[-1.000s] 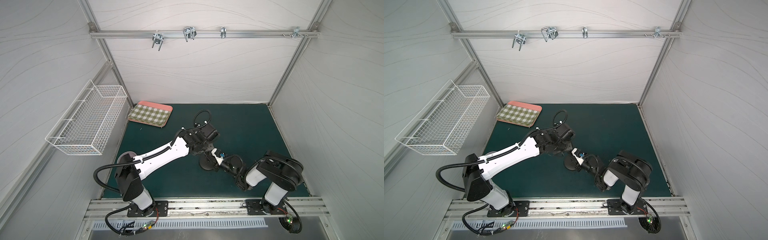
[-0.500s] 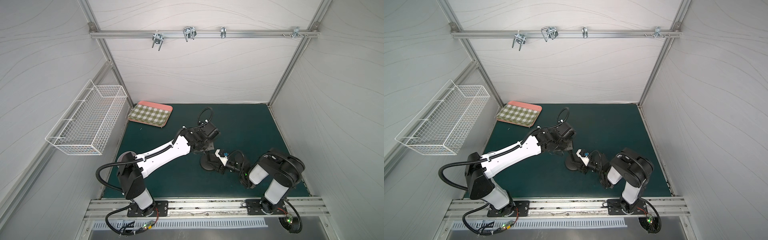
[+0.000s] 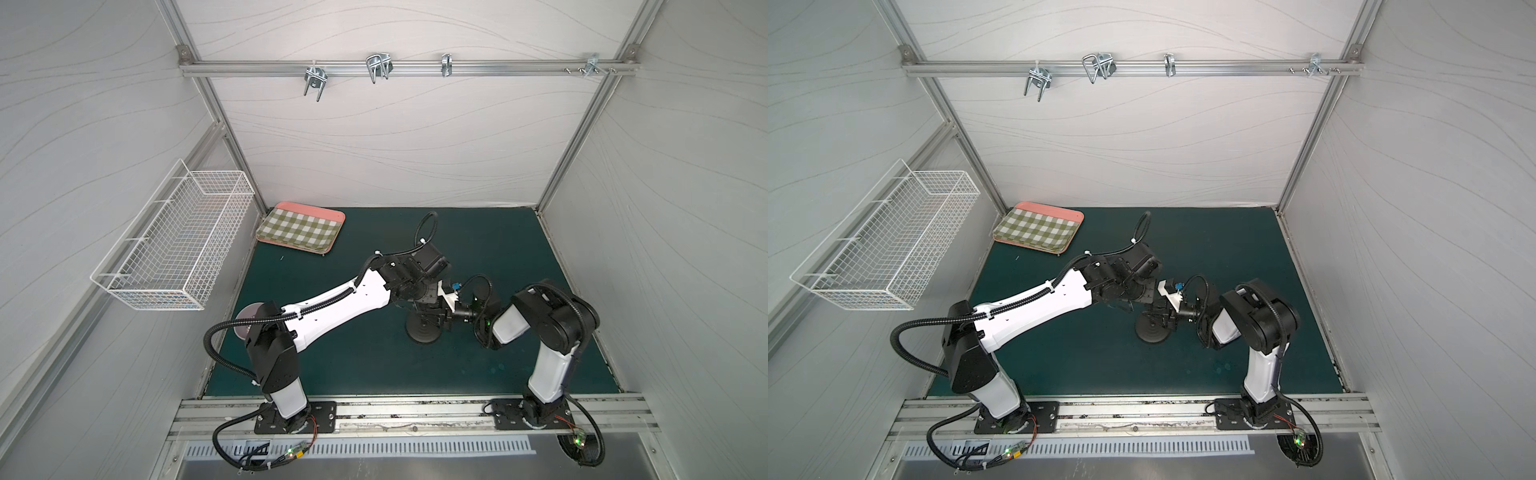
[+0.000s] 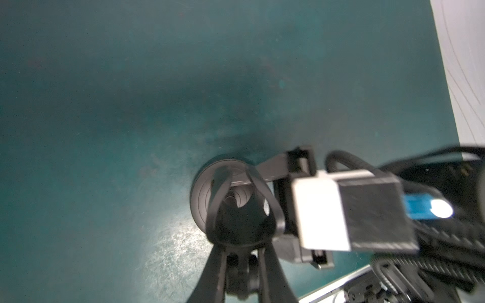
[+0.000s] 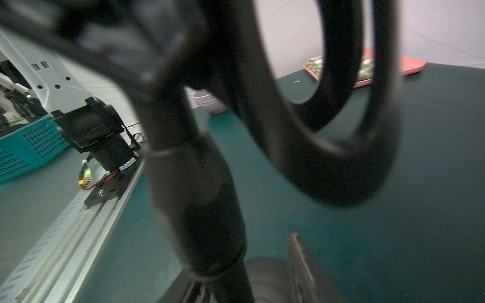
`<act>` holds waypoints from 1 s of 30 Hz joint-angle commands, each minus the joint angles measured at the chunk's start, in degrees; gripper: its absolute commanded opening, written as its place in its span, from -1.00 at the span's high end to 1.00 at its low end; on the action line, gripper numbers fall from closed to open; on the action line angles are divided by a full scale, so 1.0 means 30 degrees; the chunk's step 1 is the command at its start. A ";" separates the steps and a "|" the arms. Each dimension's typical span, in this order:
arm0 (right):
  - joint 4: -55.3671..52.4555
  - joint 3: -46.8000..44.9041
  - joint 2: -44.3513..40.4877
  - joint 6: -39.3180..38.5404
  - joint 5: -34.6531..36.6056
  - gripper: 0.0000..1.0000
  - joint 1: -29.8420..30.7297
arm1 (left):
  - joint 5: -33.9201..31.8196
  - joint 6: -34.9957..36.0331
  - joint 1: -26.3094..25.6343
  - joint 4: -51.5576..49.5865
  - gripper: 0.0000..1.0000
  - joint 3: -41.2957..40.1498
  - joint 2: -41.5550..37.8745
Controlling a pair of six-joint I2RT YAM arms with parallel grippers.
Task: Assemble a microphone stand
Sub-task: Hold the microphone stand pole at the microphone stand base.
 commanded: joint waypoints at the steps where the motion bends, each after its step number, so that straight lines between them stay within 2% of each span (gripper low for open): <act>1: 0.0473 0.0455 0.0530 0.0129 -0.1636 0.38 -0.0269 | 0.0779 0.0711 -0.0328 0.0489 0.87 0.0407 0.0209; 5: 0.0452 -0.0034 0.0274 -0.0544 -0.0545 0.58 -0.0122 | 0.0633 0.0626 -0.0383 0.0801 0.87 0.0116 0.0020; 9: 0.0461 -0.1322 -0.0610 -0.1630 0.2284 0.74 0.0860 | 0.0484 0.0907 -0.0540 0.0765 0.88 0.0290 0.0223; 12: 0.0474 -0.2317 -0.1316 -0.2909 0.5709 0.75 0.2428 | 0.0435 0.1194 -0.0759 0.0705 0.88 0.0482 0.0439; 17: 0.0503 -0.2918 -0.1569 -0.4714 1.2970 0.74 0.5943 | -0.0343 0.1217 -0.1119 0.0705 0.88 0.0281 0.0301; 21: 0.0522 -0.1946 -0.0862 -0.5916 1.8351 0.71 0.8396 | -0.1338 0.0585 -0.1119 0.0946 0.89 -0.0210 -0.0139; 24: 0.0565 -0.0717 -0.0247 -0.6103 2.1898 0.72 0.9496 | -0.2081 0.0166 -0.1091 0.1002 0.88 -0.0336 -0.0293; 26: 0.0594 0.0066 0.0200 -0.5521 2.3201 0.72 0.9614 | -0.2268 0.0111 -0.0955 0.1026 0.88 -0.0338 -0.0300; 28: 0.0595 0.0612 0.0618 -0.5018 2.3236 0.69 0.9614 | -0.2268 0.0131 -0.0758 0.1125 0.88 -0.0356 -0.0294; 30: 0.0571 0.0748 0.0811 -0.5049 2.2047 0.47 0.9614 | -0.2234 0.0322 -0.0623 0.1412 0.88 -0.0376 -0.0250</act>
